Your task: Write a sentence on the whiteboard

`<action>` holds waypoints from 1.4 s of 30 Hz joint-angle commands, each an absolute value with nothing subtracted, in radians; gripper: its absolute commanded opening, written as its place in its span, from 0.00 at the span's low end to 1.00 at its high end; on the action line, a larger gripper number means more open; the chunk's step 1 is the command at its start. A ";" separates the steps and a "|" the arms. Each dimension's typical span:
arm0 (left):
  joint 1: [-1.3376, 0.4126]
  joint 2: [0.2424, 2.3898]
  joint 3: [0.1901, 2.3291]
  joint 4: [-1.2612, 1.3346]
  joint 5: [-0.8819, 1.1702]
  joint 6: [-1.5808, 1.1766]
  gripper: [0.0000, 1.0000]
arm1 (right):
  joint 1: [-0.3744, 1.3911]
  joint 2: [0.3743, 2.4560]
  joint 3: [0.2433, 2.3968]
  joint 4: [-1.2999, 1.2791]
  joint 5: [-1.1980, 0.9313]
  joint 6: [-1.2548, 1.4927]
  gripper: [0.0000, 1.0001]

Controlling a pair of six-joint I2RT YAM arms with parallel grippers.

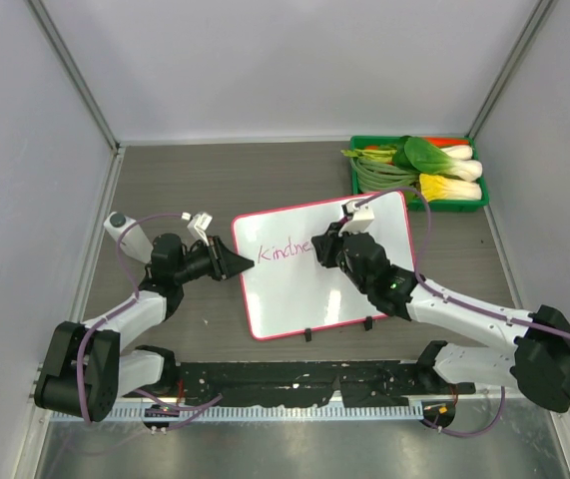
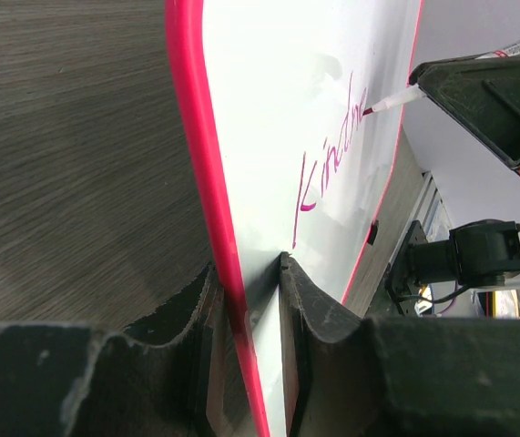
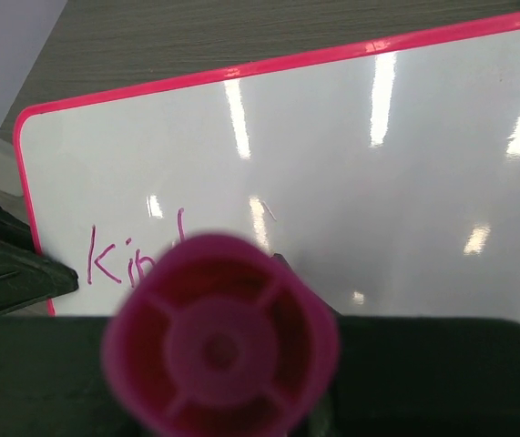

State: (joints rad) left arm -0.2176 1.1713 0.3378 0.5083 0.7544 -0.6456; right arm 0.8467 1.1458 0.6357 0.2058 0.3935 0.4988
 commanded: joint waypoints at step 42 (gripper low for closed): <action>-0.244 1.184 0.331 0.488 0.758 -0.575 0.00 | 0.833 1.140 0.658 0.158 0.419 0.449 0.01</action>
State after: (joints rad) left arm -0.2188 1.1713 0.3378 0.5083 0.7547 -0.6453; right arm 0.8356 1.1664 0.6834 0.1738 0.4068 0.4503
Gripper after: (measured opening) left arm 0.279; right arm 0.204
